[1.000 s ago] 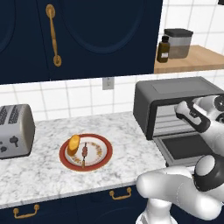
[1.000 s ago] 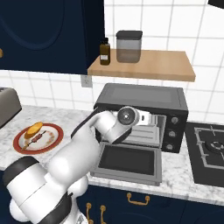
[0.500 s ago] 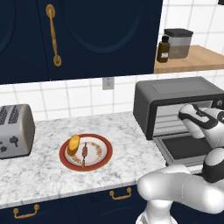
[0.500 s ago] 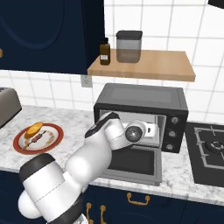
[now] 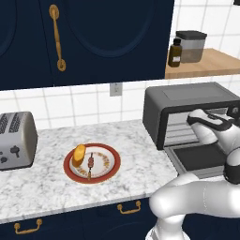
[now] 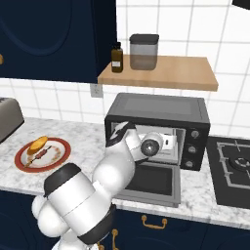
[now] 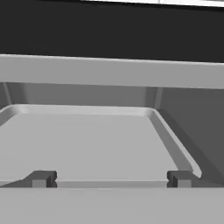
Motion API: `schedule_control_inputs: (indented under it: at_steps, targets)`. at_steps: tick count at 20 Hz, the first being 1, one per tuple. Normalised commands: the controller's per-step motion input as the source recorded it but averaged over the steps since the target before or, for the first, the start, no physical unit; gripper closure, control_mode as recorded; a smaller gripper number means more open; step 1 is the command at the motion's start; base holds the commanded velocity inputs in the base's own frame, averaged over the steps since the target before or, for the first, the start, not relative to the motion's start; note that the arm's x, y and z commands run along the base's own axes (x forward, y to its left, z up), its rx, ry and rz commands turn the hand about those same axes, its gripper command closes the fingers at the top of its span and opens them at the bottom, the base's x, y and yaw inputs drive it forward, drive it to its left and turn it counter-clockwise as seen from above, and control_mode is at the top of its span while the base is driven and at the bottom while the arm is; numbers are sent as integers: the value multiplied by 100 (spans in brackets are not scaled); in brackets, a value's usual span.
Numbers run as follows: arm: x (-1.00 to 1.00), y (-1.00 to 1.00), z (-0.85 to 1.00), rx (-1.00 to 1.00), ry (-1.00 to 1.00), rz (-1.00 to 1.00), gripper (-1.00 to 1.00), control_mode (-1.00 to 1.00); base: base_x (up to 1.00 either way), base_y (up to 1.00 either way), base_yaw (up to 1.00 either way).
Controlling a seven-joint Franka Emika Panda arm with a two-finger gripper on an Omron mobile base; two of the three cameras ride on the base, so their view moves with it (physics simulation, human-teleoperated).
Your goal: Pick up the kebab skewer and baguette bread, and place them inside the toaster oven. Close the toaster oven door and start by setting the timer.
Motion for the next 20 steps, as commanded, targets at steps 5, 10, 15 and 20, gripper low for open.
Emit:
schedule_control_inputs:
  at_steps: [5,10,15,20]
  targets:
    - [19,0,0,0,0,-1,-100,-100,0,0,0]
    - [7,5,0,0,0,0,-100,-100,0,0,0]
    - [34,1,-1,0,0,0,-100,-100,0,0,0]
    - [20,0,-9,0,0,0,-100,-100,0,0,0]
